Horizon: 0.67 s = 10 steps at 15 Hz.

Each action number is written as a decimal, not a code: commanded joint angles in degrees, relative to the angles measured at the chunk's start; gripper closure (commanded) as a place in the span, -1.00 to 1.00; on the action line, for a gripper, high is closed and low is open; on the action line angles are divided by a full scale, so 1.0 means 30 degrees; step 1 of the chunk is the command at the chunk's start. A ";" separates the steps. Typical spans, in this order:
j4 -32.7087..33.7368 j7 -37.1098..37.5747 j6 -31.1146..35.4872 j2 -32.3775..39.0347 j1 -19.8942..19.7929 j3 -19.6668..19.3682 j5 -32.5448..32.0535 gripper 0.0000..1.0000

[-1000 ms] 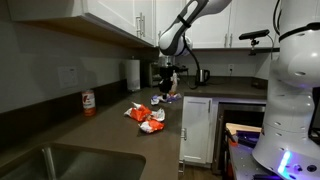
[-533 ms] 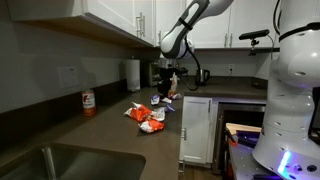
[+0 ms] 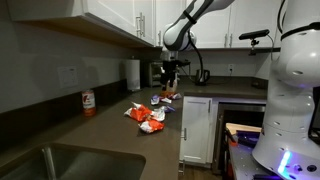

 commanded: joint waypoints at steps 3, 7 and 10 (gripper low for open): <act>0.1185 0.0750 -0.5675 -0.2058 -0.0492 -0.0105 -0.1064 -1.00; 0.1399 0.0605 -0.5835 -0.2448 -0.0427 -0.0299 -0.0403 -1.00; 0.1644 0.0446 -0.6497 -0.2420 -0.0381 -0.0388 0.0068 -1.00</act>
